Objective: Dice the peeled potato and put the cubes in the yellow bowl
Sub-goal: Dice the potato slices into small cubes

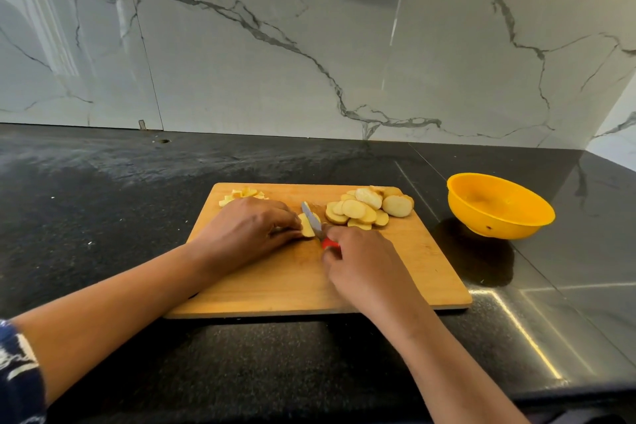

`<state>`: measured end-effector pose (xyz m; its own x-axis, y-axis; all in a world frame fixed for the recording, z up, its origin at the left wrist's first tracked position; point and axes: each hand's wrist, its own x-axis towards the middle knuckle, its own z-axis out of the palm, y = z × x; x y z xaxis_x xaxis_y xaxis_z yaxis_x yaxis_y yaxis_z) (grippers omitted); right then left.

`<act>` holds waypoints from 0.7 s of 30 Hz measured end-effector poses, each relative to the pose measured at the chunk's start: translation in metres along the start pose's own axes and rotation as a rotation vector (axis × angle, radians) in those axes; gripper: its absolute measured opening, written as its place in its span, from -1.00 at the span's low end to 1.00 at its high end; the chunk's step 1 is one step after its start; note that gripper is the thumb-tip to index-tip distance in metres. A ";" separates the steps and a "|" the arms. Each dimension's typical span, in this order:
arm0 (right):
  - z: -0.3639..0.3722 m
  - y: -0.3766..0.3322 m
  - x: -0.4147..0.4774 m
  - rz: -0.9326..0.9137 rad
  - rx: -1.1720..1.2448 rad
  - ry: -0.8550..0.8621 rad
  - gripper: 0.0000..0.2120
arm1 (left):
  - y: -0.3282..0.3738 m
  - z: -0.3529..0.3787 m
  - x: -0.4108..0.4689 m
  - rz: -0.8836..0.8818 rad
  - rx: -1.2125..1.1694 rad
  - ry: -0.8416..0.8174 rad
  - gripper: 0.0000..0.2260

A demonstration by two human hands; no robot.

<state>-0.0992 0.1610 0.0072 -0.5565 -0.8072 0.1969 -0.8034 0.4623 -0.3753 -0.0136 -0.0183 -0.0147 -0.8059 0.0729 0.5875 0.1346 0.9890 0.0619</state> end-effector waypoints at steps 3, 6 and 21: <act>-0.002 0.007 -0.002 0.108 0.253 -0.094 -0.63 | -0.001 0.001 0.000 0.000 0.000 0.002 -0.88; -0.003 0.015 0.000 0.219 0.509 -0.159 -0.65 | -0.002 0.001 0.000 -0.004 -0.002 0.002 -0.88; 0.003 -0.003 -0.021 -0.040 -0.030 0.074 -0.56 | -0.001 0.001 -0.001 -0.006 0.045 0.059 -0.87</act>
<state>-0.0844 0.1759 0.0014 -0.5374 -0.7962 0.2780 -0.8305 0.4423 -0.3386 -0.0134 -0.0195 -0.0159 -0.7712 0.0609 0.6337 0.1031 0.9942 0.0299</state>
